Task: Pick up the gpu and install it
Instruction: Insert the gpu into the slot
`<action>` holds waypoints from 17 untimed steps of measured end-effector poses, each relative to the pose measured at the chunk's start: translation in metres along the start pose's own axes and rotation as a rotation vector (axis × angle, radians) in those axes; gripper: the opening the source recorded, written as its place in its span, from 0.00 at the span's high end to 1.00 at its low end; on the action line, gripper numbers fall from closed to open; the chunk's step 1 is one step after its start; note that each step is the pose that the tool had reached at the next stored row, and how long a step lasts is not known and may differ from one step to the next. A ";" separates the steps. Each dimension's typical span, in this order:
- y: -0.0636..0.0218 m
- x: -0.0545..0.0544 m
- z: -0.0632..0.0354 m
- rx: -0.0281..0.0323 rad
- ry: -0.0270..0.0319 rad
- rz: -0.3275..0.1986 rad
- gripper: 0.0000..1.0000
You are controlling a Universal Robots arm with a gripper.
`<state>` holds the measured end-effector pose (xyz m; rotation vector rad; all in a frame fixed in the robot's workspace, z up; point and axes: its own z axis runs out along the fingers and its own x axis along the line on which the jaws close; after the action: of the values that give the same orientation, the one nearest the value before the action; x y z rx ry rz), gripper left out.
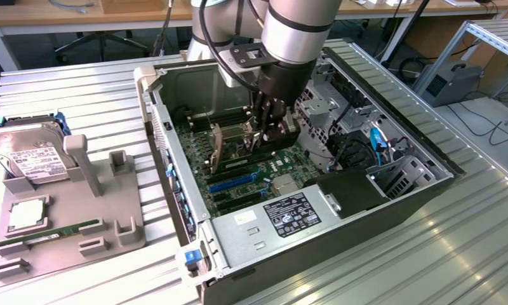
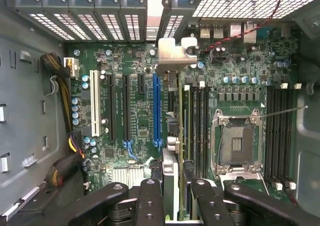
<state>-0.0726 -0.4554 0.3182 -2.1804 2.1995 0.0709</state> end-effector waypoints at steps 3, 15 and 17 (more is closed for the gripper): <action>0.0004 0.000 0.0001 0.0000 0.0000 0.000 0.73; 0.0035 0.002 0.0005 0.0001 -0.0001 0.000 0.73; 0.0035 0.002 0.0005 0.0000 0.0001 0.000 0.73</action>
<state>-0.0761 -0.4576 0.3175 -2.1806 2.1995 0.0708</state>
